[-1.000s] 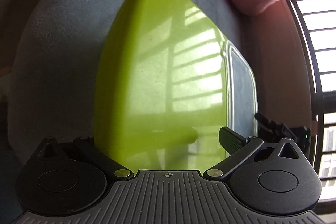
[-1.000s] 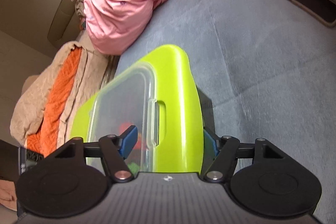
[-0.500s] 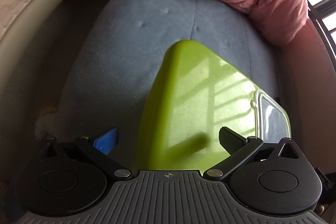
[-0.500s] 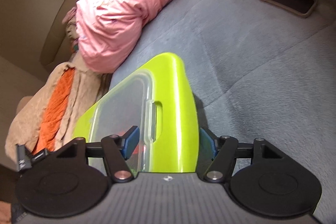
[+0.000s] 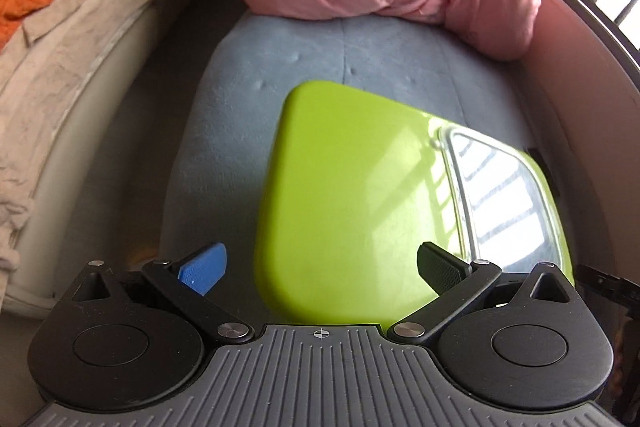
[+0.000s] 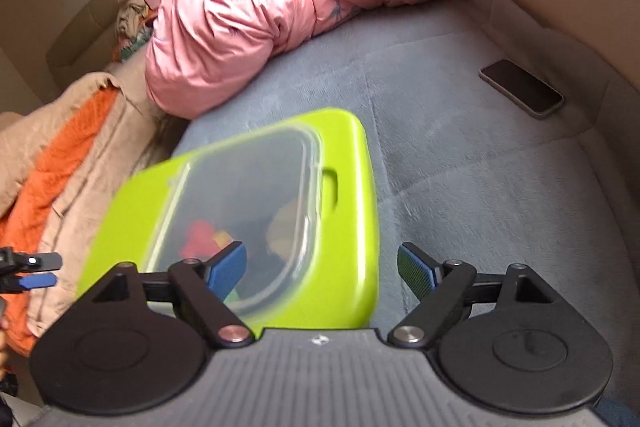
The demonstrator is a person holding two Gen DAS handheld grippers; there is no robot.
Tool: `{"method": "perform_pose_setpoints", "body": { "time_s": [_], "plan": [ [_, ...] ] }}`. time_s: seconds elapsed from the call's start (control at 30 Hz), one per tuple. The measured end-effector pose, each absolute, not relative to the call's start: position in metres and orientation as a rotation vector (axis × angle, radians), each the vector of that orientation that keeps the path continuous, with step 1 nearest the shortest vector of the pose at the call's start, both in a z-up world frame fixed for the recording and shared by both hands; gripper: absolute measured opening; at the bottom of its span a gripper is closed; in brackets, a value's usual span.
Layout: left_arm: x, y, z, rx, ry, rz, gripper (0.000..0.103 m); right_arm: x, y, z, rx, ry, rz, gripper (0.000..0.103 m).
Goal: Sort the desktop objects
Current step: 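Press the lid down onto the box rim with both tools, then open both tools and pull them back from the lidded box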
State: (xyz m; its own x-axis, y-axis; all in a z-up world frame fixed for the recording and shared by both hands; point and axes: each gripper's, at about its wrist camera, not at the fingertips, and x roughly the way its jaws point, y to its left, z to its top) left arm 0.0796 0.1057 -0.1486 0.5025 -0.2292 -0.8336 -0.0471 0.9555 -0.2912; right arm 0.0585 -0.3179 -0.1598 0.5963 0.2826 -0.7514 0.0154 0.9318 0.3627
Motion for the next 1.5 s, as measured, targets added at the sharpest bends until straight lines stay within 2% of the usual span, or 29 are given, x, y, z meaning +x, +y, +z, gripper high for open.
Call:
{"method": "perform_pose_setpoints", "body": {
  "time_s": [0.1, 0.17, 0.23, 0.43, 0.53, 0.63, 0.77, 0.9, 1.0, 1.03, 1.07, 1.27, 1.5],
  "plan": [
    [0.089, 0.110, -0.163, -0.295, 1.068, -0.094, 0.103, 0.063, -0.316, -0.182, 0.395, 0.970, 0.176, 0.085],
    [0.096, 0.111, -0.171, -0.286, 1.081, -0.094, 0.103, 0.069, -0.321, -0.186, 0.471, 0.971, 0.184, 0.071],
    [0.099, 0.111, -0.176, -0.275, 1.091, -0.104, 0.103, 0.075, -0.326, -0.187, 0.531, 0.971, 0.195, 0.064],
    [0.121, 0.112, -0.185, -0.249, 1.115, -0.099, 0.103, 0.083, -0.334, -0.187, 0.524, 0.941, 0.205, 0.065],
    [0.131, 0.123, -0.188, -0.275, 1.128, -0.112, 0.103, 0.095, -0.336, -0.183, 0.479, 0.921, 0.190, 0.070],
    [0.137, 0.162, -0.197, -0.520, 1.136, -0.225, 0.103, 0.109, -0.334, -0.180, 0.427, 0.922, 0.180, 0.070],
    [0.143, 0.214, -0.244, -0.990, 1.195, -0.526, 0.103, 0.122, -0.339, -0.178, 0.437, 0.909, 0.197, 0.071],
    [0.155, 0.223, -0.269, -1.097, 1.200, -0.554, 0.103, 0.136, -0.341, -0.186, 0.441, 0.928, 0.221, 0.072],
    [0.174, 0.209, -0.263, -1.076, 1.178, -0.540, 0.101, 0.142, -0.343, -0.194, 0.485, 0.926, 0.241, 0.073],
    [0.183, 0.202, -0.257, -1.022, 1.188, -0.517, 0.100, 0.144, -0.343, -0.196, 0.501, 0.928, 0.250, 0.071],
    [0.190, 0.194, -0.251, -0.961, 1.200, -0.497, 0.100, 0.146, -0.343, -0.197, 0.517, 0.931, 0.260, 0.063],
    [0.216, 0.156, -0.235, -0.697, 1.224, -0.403, 0.100, 0.151, -0.332, -0.189, 0.419, 0.904, 0.253, 0.060],
    [0.210, 0.160, -0.239, -0.735, 1.231, -0.323, 0.099, 0.148, -0.332, -0.186, 0.430, 0.876, 0.200, 0.063]
  ]
}}
